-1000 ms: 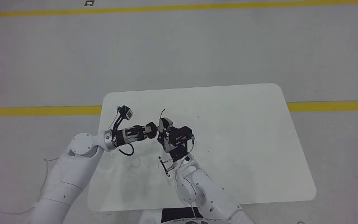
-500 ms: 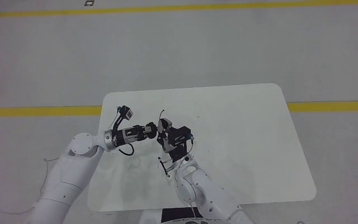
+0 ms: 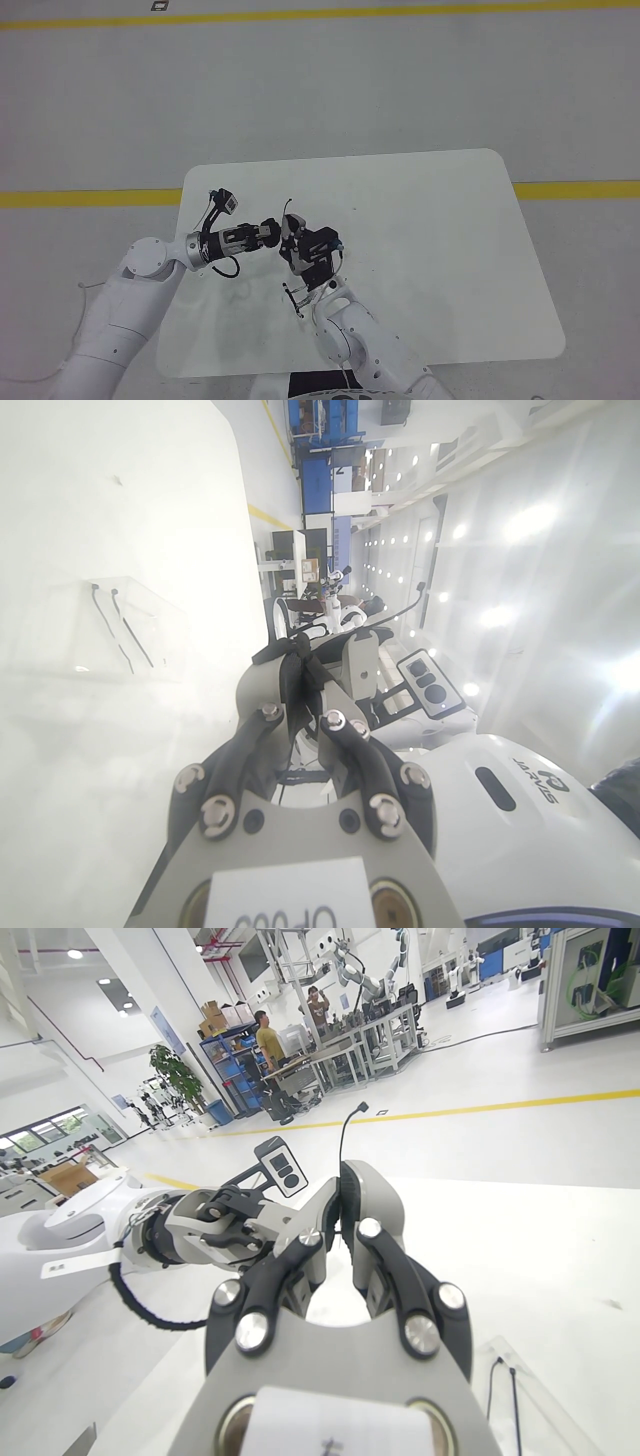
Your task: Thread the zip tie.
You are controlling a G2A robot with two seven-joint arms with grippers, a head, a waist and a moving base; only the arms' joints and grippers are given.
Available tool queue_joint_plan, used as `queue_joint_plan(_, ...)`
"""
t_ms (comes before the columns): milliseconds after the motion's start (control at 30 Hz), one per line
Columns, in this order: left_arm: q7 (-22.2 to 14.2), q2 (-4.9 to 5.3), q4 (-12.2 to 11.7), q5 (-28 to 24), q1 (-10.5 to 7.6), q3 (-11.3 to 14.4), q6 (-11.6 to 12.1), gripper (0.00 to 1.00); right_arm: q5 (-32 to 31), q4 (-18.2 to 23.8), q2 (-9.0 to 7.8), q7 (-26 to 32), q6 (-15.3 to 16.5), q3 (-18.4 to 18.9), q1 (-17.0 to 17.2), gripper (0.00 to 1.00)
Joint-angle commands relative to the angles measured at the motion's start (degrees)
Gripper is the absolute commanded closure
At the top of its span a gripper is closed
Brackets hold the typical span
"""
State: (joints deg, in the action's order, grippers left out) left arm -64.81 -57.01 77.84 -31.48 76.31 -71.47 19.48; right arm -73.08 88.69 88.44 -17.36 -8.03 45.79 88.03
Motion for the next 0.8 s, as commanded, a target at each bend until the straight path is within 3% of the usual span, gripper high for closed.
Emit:
queue_joint_plan(0,0.0,0.0,0.0,0.0,0.0,0.0,0.0,1.0,-0.1,0.0,0.0,0.1,0.0,0.0,0.0,1.0)
queue_joint_plan(767,0.0,0.0,0.0,0.0,0.0,0.0,0.0,1.0,-1.0,2.4,-0.51,-1.5,0.6,1.5,1.7,1.0)
